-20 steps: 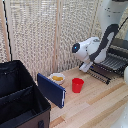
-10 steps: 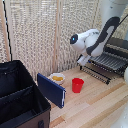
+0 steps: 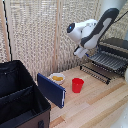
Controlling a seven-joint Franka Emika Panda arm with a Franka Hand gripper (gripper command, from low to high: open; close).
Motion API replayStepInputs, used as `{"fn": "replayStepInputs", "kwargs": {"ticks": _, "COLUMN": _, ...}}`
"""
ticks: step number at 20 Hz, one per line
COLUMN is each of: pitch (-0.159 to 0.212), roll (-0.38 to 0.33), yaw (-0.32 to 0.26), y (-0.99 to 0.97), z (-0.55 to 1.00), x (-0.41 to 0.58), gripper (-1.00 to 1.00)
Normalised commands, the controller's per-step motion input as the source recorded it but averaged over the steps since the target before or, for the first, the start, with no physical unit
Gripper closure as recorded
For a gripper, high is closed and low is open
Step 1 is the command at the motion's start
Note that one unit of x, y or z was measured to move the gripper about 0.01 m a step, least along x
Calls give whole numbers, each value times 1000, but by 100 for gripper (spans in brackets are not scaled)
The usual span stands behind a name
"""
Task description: Gently stretch your hand towards the oven tray's handle, obtaining a firm grip, and draw it cautiously out of the oven. Transition your grip to the hot dog bowl, gingerly seizing the edge, and elevate it from the surface. Hover the bowl over the tray, delicately lower it, and temper your grip, establishing the bowl's equilibrium.
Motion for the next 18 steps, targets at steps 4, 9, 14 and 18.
{"fn": "replayStepInputs", "kwargs": {"ticks": 4, "pitch": 22, "roll": 252, "yaw": -237, "y": 184, "z": 269, "x": 81, "gripper": -100}}
{"fn": "replayStepInputs", "kwargs": {"ticks": 9, "pitch": 25, "roll": 254, "yaw": -226, "y": 210, "z": 265, "x": 113, "gripper": -100}}
{"fn": "replayStepInputs", "kwargs": {"ticks": 14, "pitch": 5, "roll": 223, "yaw": -190, "y": 321, "z": 356, "x": 181, "gripper": -100}}
{"fn": "replayStepInputs", "kwargs": {"ticks": 18, "pitch": 0, "roll": 178, "yaw": -161, "y": 439, "z": 450, "x": 198, "gripper": -100}}
